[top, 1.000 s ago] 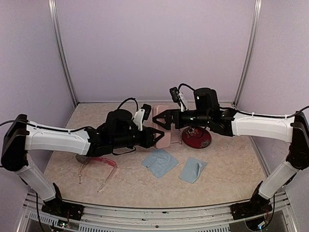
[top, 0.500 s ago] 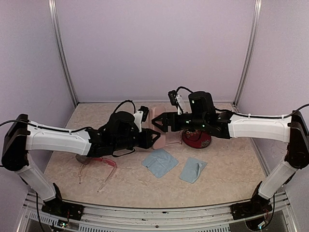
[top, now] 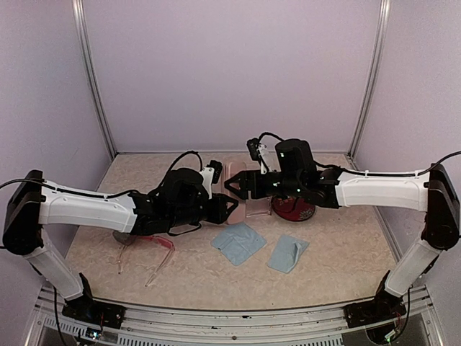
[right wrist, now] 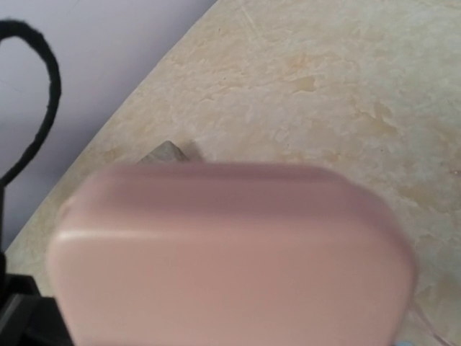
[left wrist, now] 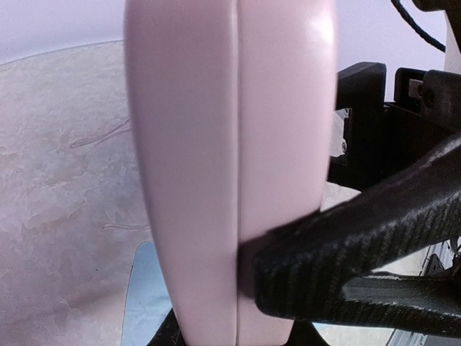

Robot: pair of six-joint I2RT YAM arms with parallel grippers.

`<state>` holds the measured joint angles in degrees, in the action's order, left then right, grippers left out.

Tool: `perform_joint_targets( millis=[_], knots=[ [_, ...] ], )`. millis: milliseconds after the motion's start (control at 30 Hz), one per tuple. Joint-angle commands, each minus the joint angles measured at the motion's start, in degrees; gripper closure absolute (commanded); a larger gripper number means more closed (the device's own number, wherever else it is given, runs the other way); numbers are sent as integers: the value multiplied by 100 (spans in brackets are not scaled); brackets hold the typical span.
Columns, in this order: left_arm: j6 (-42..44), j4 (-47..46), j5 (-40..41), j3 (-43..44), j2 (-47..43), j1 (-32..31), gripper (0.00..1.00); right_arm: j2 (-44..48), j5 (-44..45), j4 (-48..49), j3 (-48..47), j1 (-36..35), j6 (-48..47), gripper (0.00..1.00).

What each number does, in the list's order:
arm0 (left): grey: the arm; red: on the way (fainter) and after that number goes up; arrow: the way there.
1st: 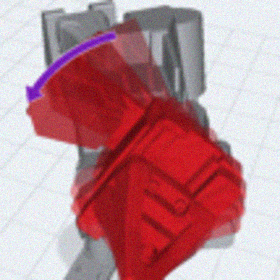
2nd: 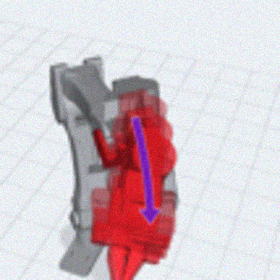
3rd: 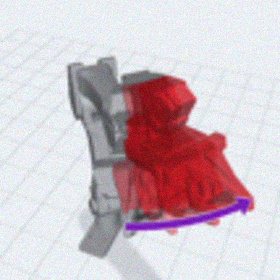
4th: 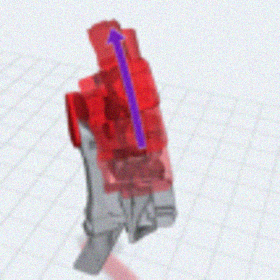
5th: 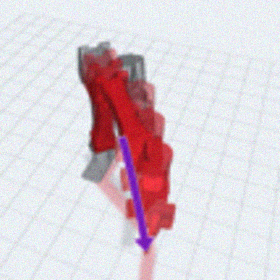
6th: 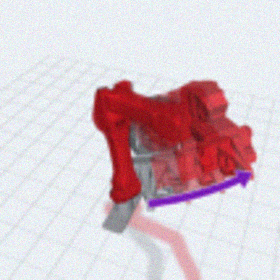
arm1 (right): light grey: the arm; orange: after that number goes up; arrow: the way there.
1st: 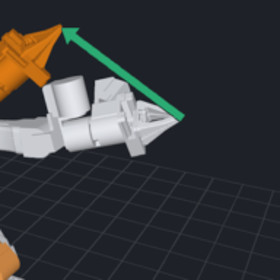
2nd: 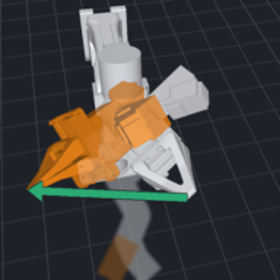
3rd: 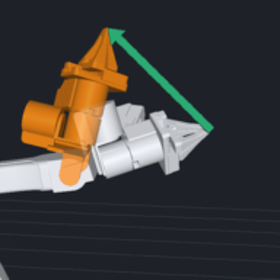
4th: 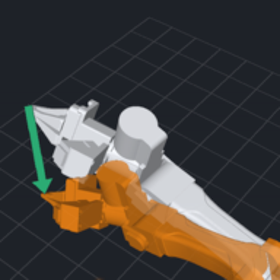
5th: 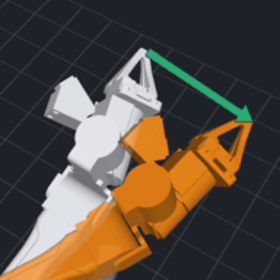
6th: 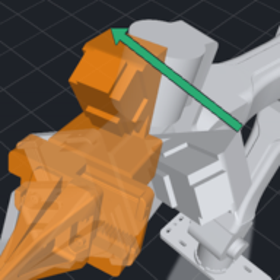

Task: Organize the sunglasses
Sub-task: Pass from the left arm to the right

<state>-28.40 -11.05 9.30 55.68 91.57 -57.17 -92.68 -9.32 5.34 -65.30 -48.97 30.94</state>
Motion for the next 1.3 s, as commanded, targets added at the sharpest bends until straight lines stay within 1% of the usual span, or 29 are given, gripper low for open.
perform_joint_targets(
  millis=[0,267,400,467,533,633,700,767,800,833,900,1000,1033,1100,1167,1267],
  knots=[
    [113,-171,98,247,34,-62,98,-70,63,-40,-207,-92,24,28],
    [128,-134,195,262,102,-101,98,-161,103,-22,-263,-132,146,26],
    [145,-111,216,287,118,-106,97,-193,120,-21,-287,-147,171,27],
    [156,-97,221,294,124,-108,97,-198,139,-34,-286,-146,171,30],
    [167,-99,234,294,119,-110,97,-191,191,-58,-282,-148,163,37],
    [164,-119,203,272,111,-110,92,-137,276,-72,-250,-147,136,47],
    [168,-163,146,228,103,-110,84,-92,319,-69,-234,-148,80,53],
    [176,-266,23,166,66,-110,73,-54,293,-70,-211,-129,-7,58],
    [189,-344,-55,136,51,-110,64,-34,256,-45,-191,-118,-48,59],
    [208,-371,-120,114,42,-110,53,-19,210,-22,-168,-102,-86,61],
    [251,-441,-282,77,9,-108,36,23,114,-4,-119,-31,-159,64],
    [346,-637,-530,-91,-125,-97,16,119,-105,39,-5,114,-315,68],
    [388,-738,-646,-174,-191,-77,11,159,-192,62,36,165,-380,70],
    [447,-893,-868,-374,-343,-4,7,247,-400,101,124,259,-566,72],
    [488,-1068,-1201,-602,-524,144,5,347,-665,154,220,356,-762,73],
    [507,-1349,-1929,-979,-802,548,4,518,-1240,216,354,538,-1124,73]
  ],
)
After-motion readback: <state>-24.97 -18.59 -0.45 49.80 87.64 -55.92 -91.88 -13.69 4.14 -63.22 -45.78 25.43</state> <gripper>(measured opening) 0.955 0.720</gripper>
